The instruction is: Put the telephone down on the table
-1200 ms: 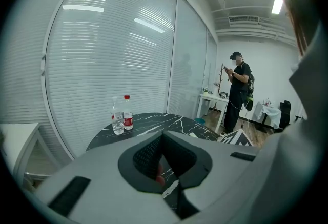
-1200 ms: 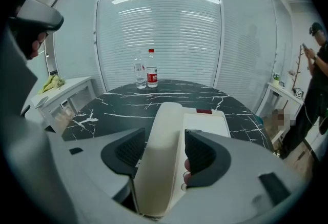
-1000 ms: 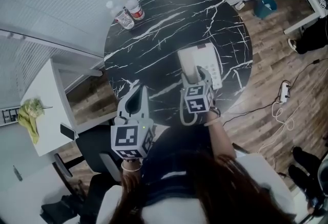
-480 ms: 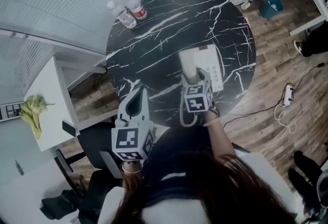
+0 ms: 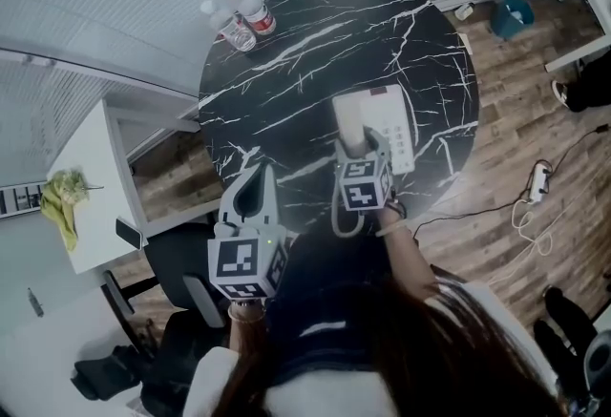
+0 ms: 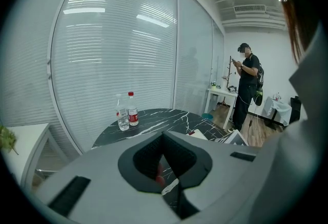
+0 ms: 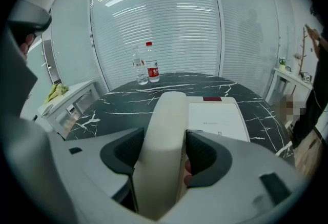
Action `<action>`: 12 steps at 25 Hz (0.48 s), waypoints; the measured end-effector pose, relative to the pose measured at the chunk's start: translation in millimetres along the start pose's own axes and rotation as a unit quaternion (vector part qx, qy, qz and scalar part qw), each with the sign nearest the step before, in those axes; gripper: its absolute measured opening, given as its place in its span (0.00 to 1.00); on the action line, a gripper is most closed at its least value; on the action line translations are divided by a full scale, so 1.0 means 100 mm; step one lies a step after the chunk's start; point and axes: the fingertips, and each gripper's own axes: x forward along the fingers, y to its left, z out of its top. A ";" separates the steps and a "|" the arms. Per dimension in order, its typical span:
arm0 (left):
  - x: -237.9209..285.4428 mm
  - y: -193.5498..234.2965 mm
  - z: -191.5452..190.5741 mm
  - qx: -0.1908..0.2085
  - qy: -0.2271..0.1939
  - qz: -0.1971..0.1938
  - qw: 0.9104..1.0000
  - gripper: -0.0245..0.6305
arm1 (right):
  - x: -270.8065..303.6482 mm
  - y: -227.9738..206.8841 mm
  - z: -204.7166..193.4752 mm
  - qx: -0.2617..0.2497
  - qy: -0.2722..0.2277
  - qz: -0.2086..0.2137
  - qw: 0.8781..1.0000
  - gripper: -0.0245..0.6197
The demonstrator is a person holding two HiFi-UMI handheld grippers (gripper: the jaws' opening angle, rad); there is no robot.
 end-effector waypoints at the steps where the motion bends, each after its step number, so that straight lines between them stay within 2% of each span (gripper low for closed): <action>1: 0.00 -0.01 0.00 0.001 0.000 0.000 1.000 0.04 | 0.00 0.00 0.00 0.001 -0.001 0.000 1.000 0.45; 12: 0.10 -0.01 0.07 0.014 -0.008 -0.036 0.999 0.04 | 0.01 0.00 -0.01 0.015 0.006 -0.014 1.000 0.42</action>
